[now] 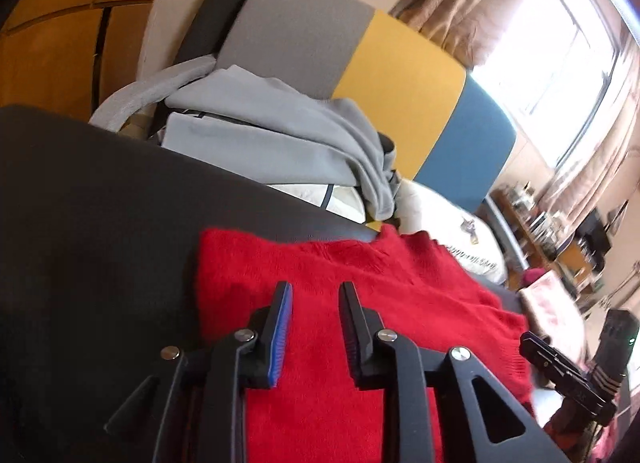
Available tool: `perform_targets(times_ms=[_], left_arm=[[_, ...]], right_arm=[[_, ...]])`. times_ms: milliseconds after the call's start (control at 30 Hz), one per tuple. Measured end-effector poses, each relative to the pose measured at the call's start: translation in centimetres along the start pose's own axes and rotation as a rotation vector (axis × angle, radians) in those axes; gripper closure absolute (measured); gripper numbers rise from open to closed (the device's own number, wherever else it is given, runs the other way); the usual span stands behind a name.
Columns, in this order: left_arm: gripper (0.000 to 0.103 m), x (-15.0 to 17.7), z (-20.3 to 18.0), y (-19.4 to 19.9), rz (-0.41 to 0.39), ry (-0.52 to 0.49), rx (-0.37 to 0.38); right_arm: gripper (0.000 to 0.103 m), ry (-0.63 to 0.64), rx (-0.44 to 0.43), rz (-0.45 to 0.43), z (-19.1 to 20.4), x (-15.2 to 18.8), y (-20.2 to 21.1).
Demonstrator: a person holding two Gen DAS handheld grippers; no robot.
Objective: Fold clothes
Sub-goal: 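Smooth the folded red sweater with both open tools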
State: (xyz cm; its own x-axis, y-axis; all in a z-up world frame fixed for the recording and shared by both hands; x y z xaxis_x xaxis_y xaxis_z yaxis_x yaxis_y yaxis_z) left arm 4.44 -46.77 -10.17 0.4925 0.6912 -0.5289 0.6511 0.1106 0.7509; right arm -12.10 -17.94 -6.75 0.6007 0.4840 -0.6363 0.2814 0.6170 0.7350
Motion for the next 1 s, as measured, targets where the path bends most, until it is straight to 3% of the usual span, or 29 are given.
perform_targets(times_ms=[133, 233, 467, 600, 833, 900, 1000], left_arm=[[0.079, 0.9, 0.8, -4.2, 0.098, -0.054, -0.114], [0.079, 1.4, 0.9, -4.0, 0.047, -0.109, -0.12], [0.078, 0.4, 0.2, -5.0, 0.038, -0.164, -0.215], [0.078, 0.8, -0.7, -3.7, 0.054, -0.192, -0.269], [0.075, 7.6, -1.0, 3.7, 0.055, -0.163, -0.117], [0.074, 10.1, -0.7, 4.2, 0.098, -0.19, -0.115], [0.074, 13.7, 0.3, 4.5, 0.135, -0.212, -0.119]], right_arm=[[0.047, 0.055, 0.098, 0.099, 0.2, 0.2, -4.3], [0.044, 0.103, 0.159, 0.102, -0.3, 1.2, -6.1], [0.042, 0.121, 0.177, 0.103, 0.0, 1.2, -6.0], [0.042, 0.118, 0.181, 0.098, 0.4, 1.0, -6.1], [0.041, 0.068, 0.134, 0.085, 0.0, 1.3, -4.6], [0.039, 0.051, 0.105, 0.06, -0.1, 2.0, -2.6], [0.026, 0.07, 0.083, 0.083, 0.3, 4.2, -0.9]])
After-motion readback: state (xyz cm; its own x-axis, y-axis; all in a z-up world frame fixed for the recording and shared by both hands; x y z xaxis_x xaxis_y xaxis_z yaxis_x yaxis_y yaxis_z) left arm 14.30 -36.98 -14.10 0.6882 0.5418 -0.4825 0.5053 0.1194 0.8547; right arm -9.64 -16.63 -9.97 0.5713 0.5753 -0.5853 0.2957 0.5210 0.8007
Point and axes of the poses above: each gripper's, at about its wrist camera, not at the fingertips, and y roughly against the way its jaws point, z to its left, x to its underside, the point moved 2 cm from there along -y, roughly the way its jaws point, and after that the axes turned 8 degrees about z, right-handed, at the moved point
